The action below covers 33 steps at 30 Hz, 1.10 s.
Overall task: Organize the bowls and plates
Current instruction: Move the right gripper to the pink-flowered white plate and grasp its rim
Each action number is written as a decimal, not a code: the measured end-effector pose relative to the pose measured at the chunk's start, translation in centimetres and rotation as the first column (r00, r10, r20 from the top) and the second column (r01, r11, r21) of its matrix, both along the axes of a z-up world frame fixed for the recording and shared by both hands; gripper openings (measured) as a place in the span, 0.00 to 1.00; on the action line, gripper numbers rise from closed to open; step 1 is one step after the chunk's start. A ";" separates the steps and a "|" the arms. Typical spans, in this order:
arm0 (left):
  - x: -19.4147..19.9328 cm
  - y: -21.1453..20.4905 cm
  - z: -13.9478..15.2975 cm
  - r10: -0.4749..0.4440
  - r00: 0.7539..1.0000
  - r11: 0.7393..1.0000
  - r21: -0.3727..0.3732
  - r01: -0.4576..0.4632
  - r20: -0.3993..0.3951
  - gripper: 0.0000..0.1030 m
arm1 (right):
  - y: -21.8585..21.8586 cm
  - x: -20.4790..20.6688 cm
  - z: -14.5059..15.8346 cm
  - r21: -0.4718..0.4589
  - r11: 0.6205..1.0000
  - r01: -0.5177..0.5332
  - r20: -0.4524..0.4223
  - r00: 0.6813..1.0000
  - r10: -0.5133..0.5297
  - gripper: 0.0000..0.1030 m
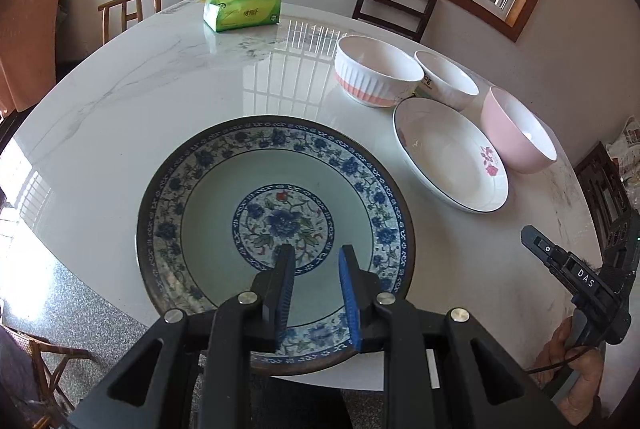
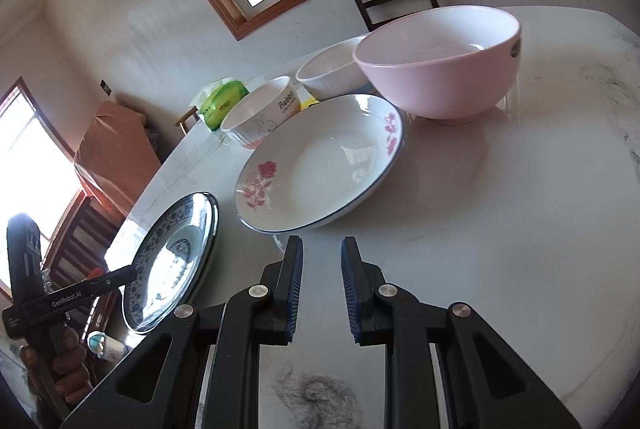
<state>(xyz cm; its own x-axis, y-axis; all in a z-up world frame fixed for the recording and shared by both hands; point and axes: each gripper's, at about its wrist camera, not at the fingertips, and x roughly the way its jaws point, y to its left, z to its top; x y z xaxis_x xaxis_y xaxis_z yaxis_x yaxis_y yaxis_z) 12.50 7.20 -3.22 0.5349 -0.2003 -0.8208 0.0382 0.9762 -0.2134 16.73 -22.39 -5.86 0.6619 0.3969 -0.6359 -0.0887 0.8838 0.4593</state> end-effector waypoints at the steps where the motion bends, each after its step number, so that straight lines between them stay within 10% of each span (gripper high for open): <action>1: 0.4 -0.6 0.0 -0.010 1.000 1.000 -0.009 0.010 -0.008 0.22 | -1.0 0.0 -0.4 0.013 1.000 0.022 -0.012 1.000 -0.021 0.20; 8: 4.6 -4.1 0.9 -0.070 0.997 0.995 -0.068 0.068 -0.042 0.23 | -4.7 0.7 -1.6 0.152 0.985 0.075 -0.061 0.996 -0.067 0.20; 33: 17.5 -7.2 -2.9 -0.080 0.982 0.995 -0.067 0.070 -0.171 0.32 | -4.6 5.7 -1.6 0.196 0.978 0.074 -0.080 0.995 -0.059 0.31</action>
